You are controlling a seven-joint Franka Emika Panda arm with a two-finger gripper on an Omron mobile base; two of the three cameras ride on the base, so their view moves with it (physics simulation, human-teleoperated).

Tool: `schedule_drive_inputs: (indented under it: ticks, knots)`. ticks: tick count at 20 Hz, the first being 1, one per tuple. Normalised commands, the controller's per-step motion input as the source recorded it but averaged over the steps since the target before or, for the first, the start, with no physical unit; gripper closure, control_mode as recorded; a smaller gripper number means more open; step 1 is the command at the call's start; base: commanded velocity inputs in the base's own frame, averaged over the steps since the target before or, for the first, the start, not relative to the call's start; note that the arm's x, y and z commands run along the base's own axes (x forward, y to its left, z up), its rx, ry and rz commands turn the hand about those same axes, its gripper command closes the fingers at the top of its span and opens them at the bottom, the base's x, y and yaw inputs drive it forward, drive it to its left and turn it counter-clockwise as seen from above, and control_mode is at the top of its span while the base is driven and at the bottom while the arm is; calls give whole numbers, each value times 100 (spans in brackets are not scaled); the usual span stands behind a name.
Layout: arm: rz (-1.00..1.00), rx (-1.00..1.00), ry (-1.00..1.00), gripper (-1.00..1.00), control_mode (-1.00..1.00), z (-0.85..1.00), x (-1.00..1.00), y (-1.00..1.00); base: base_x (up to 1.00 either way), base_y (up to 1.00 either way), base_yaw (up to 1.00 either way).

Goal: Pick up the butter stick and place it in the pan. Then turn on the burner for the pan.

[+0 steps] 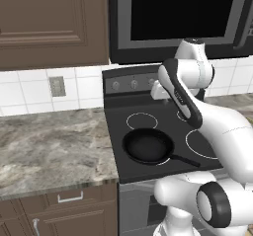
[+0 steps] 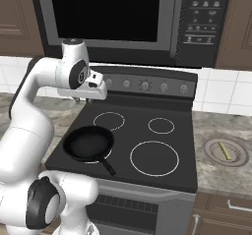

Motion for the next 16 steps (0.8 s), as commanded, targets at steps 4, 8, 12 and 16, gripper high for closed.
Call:
schedule_drive_inputs:
  ticks: [4,8,12,16]
  knots:
    - [0,0,0,-100,-100,-4,0,-19,0,0,0]
    - [0,0,4,-100,-100,-7,0,-6,0,0,0]
    - [0,0,6,-100,-100,-9,-4,-7,0,0,0]
    - [0,0,7,-100,-100,-15,0,-42,0,0,0]
